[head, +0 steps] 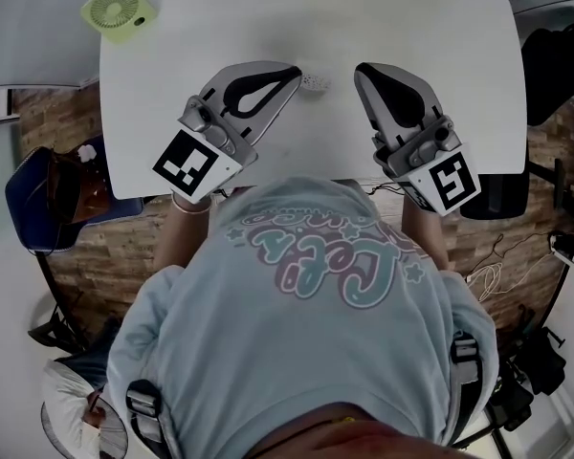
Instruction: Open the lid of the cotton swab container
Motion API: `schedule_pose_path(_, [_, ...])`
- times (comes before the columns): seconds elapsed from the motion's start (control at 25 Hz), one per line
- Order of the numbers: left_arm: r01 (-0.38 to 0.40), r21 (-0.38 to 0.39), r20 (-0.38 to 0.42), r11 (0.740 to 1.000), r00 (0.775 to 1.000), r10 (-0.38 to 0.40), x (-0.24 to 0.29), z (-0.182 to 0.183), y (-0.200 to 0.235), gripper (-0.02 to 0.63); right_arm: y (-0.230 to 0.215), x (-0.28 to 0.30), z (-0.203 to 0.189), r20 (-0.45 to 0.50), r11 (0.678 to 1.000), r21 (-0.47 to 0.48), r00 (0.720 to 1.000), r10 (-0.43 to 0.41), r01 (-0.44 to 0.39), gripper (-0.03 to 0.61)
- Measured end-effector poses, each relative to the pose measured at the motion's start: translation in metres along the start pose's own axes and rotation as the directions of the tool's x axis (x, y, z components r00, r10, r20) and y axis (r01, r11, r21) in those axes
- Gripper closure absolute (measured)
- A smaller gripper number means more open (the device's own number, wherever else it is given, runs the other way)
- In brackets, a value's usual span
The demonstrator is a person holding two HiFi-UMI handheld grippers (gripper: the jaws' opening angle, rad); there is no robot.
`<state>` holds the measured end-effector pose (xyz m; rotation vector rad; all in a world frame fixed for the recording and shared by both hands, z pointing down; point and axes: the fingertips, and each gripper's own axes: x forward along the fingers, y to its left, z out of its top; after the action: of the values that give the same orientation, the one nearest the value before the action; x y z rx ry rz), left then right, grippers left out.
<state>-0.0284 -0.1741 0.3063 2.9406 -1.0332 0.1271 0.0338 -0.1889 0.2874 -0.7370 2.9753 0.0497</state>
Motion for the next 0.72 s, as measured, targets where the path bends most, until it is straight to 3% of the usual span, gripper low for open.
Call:
schedule_pose_path(0.32, [0.007,-0.016,0.037,1.0,0.999,-0.006,-0.0026,0.0061,0.0014,0.604,-0.0043,0.0025,0.0008,0.008,1.0,-0.01,1.0,-0.028,0.028,0.574])
schedule_pose_path(0.72, [-0.002,0.01,0.018,1.0,1.0,0.002,-0.0012,0.0017,-0.0001,0.604,-0.0019,0.0025,0.0021,0.009,1.0,-0.013,1.0,-0.021,0.021,0.574])
